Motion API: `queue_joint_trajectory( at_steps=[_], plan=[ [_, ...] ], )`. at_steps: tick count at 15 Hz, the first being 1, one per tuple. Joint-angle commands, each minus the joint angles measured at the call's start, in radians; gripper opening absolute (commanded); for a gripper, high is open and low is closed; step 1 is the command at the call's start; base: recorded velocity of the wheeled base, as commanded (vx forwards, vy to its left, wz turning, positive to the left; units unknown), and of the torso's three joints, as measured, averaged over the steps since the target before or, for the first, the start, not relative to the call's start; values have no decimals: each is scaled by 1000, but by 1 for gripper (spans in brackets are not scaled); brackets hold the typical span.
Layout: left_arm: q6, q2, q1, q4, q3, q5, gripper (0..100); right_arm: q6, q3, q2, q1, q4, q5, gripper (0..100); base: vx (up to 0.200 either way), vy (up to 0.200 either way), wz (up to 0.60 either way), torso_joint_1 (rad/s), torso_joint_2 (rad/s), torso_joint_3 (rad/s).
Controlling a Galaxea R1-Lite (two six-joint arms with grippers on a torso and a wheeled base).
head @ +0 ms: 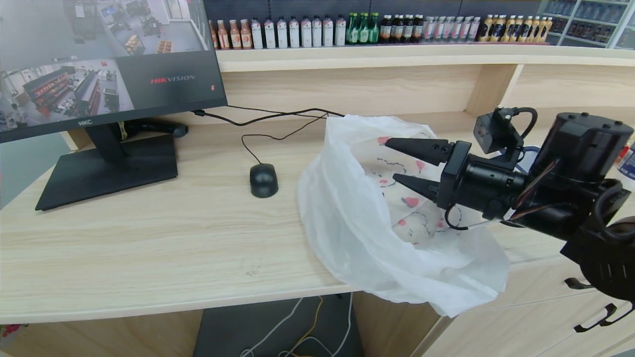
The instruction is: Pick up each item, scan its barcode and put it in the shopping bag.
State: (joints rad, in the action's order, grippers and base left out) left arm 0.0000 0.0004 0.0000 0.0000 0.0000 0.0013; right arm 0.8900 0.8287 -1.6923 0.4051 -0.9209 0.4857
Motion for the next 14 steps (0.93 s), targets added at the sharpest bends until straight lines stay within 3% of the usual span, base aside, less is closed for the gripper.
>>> queue_joint_trajectory(
  at_steps=[1, 6, 10, 14],
  plan=[
    [0, 0, 0, 0, 0, 0, 100, -6, 17, 33, -3, -1, 1, 100, 0, 0, 0, 0, 0, 0],
    [0, 0, -2, 0, 0, 0, 100, -166, -7, 89, -2, -1, -6, 100, 0, 0, 0, 0, 0, 0],
    [0, 0, 0, 0, 0, 0, 100, -424, -62, 195, 0, 0, -7, 100, 0, 0, 0, 0, 0, 0],
    [0, 0, 0, 0, 0, 0, 100, -698, -169, 299, 1, 0, -84, 100, 0, 0, 0, 0, 0, 0]
  ],
)
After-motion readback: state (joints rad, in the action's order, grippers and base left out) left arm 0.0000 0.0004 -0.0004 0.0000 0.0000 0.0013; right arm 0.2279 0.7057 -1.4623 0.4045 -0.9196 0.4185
